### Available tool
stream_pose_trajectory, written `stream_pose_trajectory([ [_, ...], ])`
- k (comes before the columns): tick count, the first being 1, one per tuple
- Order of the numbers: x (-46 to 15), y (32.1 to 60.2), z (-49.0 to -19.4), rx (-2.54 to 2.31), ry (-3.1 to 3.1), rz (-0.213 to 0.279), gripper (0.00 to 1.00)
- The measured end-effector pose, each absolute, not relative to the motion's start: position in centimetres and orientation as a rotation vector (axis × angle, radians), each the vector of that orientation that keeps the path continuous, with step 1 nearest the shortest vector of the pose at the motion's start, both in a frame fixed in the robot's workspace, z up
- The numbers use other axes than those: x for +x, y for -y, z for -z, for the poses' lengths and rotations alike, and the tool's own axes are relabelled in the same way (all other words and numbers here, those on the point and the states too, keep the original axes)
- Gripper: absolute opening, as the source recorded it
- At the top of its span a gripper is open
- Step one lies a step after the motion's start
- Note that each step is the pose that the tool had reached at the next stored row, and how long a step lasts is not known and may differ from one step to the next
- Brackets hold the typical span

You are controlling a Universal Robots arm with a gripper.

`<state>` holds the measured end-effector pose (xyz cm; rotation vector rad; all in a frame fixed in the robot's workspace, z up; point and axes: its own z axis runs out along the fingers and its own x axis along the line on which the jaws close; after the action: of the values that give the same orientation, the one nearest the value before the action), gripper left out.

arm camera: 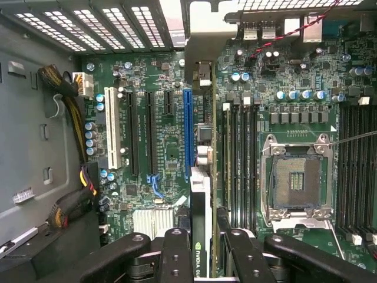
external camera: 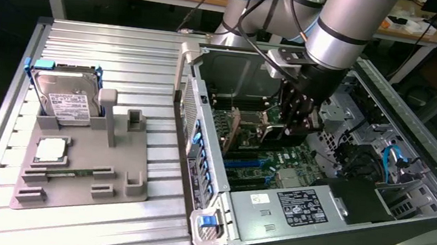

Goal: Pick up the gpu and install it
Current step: 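Insert the gpu into the slot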

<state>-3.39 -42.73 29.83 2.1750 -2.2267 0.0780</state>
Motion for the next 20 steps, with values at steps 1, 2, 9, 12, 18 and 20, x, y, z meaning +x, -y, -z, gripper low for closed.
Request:
stream_pose_trajectory([
  [1,-3.39,42.73,-29.83,2.175,2.227,-0.078,0.27],
  [2,-3.39,42.72,-29.82,2.175,2.227,-0.078,0.27],
  [9,-3.39,42.97,-29.73,2.175,2.227,-0.077,0.27],
  [12,-3.42,43.2,-29.73,2.176,2.228,-0.076,0.27],
  [18,-3.89,43.29,-29.73,2.177,2.229,-0.074,0.27],
  [20,-4.09,43.31,-29.73,2.177,2.229,-0.073,0.27],
])
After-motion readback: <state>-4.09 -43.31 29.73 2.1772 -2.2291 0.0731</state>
